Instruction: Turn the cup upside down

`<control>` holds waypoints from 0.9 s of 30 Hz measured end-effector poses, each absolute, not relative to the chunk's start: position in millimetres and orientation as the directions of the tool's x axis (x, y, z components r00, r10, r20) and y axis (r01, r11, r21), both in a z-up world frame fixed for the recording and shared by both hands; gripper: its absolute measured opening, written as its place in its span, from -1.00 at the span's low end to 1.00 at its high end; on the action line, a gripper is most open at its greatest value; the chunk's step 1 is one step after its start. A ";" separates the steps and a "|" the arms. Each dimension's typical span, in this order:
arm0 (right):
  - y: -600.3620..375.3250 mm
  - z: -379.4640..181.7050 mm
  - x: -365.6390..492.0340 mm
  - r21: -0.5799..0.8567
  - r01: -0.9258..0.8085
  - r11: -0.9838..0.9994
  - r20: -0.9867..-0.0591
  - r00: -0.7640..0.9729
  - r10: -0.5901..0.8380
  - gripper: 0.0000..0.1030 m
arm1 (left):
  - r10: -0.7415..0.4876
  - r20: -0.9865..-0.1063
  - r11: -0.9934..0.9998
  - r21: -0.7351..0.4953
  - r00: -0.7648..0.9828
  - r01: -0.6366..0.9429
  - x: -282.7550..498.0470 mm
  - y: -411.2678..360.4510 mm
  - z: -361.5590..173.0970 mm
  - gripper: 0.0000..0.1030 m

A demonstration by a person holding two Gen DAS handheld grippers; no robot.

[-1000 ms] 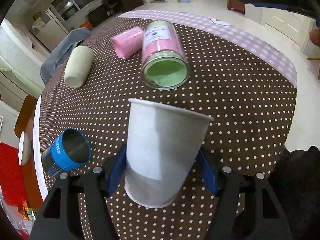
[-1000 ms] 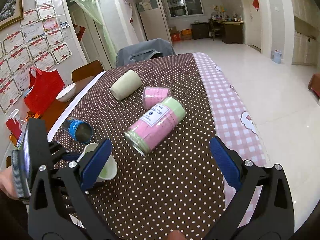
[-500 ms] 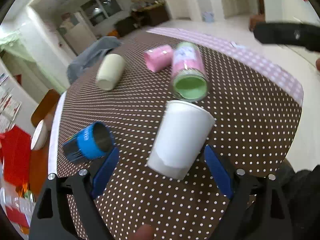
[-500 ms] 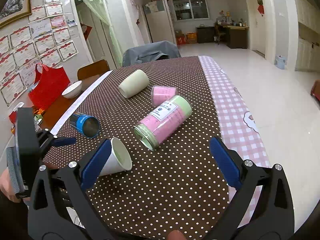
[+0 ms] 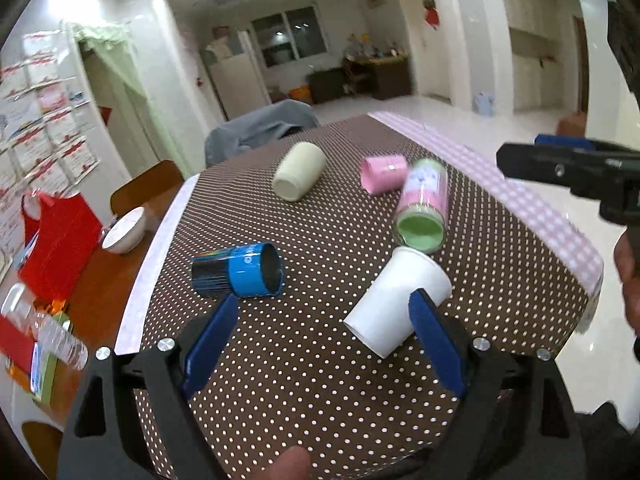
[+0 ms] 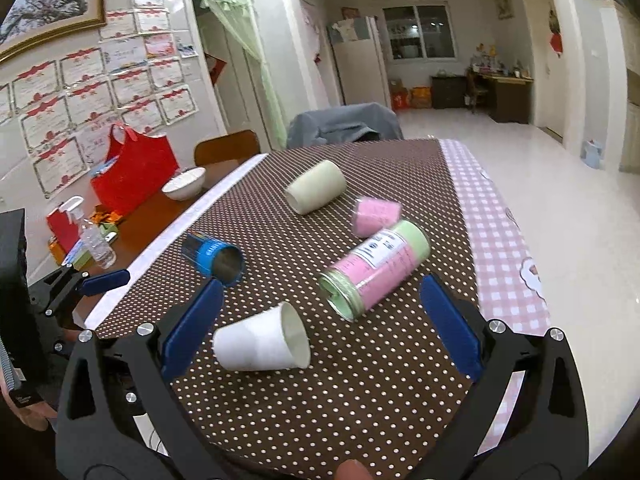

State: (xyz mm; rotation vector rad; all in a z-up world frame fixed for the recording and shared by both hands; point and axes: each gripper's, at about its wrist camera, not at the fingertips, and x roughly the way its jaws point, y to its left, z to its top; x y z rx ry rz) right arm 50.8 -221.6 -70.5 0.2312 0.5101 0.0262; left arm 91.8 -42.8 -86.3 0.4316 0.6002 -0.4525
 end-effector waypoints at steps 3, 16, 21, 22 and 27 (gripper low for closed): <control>-217.0 -64.6 47.1 0.210 0.015 0.978 -0.456 0.886 0.085 0.88 | -0.260 -0.595 0.844 0.243 0.761 0.478 82.2 -36.5 -79.1 0.67; -187.9 -42.4 36.2 0.110 -0.079 0.991 -0.384 0.916 0.115 0.88 | -0.194 -0.488 0.924 0.199 0.851 0.325 47.1 -8.6 -44.9 0.67; -180.5 -37.7 34.6 0.096 -0.106 0.990 -0.378 0.916 0.135 0.88 | -0.166 -0.460 0.946 0.177 0.872 0.273 38.8 2.9 -37.7 0.67; -179.3 -37.1 34.5 0.097 -0.111 0.989 -0.377 0.916 0.140 0.88 | -0.162 -0.455 0.949 0.173 0.876 0.265 38.2 4.7 -36.6 0.67; -174.7 -33.7 32.1 0.102 -0.129 0.986 -0.365 0.917 0.158 0.88 | -0.141 -0.429 0.963 0.148 0.892 0.224 34.3 12.8 -31.3 0.67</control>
